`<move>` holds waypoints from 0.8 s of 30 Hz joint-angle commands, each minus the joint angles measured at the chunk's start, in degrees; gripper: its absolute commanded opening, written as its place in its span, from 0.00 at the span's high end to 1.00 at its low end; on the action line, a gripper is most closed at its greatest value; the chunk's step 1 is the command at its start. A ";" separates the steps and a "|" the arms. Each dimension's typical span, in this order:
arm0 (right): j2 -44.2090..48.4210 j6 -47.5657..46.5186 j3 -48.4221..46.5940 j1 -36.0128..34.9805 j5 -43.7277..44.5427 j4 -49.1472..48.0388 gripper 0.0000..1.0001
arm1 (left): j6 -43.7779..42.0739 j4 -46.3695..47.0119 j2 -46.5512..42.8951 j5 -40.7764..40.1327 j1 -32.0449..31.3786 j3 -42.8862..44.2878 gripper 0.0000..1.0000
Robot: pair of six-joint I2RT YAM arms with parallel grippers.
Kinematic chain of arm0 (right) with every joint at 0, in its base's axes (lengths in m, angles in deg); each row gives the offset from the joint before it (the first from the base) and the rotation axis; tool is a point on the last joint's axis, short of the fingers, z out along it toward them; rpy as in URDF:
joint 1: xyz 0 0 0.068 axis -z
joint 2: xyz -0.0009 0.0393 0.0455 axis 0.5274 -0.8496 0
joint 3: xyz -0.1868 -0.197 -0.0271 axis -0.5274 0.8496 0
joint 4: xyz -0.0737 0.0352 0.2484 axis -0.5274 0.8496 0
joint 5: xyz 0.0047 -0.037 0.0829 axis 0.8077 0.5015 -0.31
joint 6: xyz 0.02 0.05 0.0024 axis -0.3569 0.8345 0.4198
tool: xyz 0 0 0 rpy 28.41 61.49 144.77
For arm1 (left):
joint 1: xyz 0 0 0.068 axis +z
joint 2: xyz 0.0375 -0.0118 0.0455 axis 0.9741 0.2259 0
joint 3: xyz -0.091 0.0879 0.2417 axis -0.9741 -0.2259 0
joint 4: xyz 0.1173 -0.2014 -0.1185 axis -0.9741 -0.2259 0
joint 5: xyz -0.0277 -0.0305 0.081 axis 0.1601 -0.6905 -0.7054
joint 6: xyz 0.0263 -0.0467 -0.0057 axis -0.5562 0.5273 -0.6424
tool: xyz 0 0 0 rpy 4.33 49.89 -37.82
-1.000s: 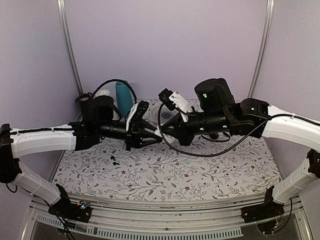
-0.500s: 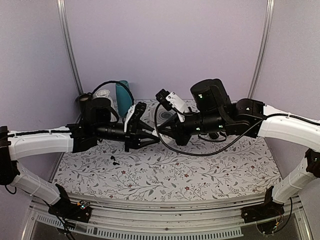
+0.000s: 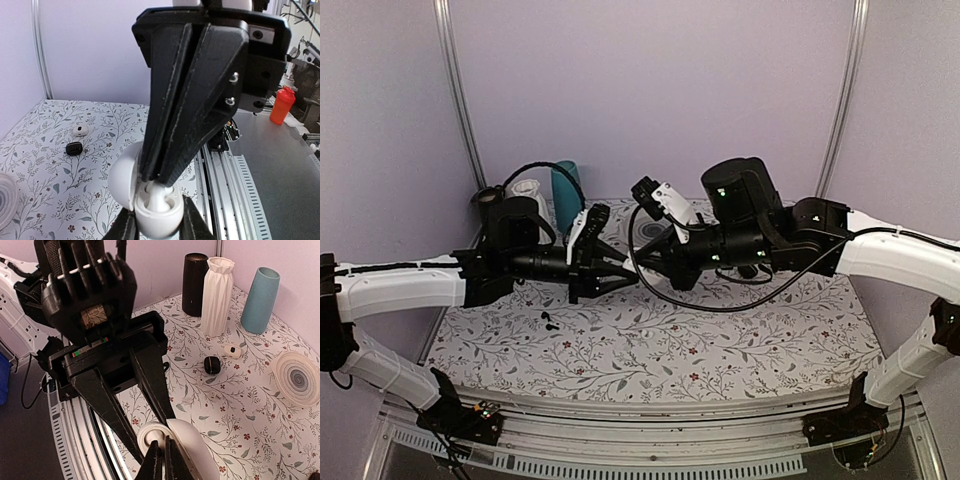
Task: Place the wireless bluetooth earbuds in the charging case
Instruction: Insert the left earbud into the left side groove of the charging case.
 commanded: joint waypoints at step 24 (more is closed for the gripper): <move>11.73 4.54 4.47 2.95 2.01 -4.39 0.83 | 3.65 10.17 -4.93 -9.15 3.64 -4.92 1.00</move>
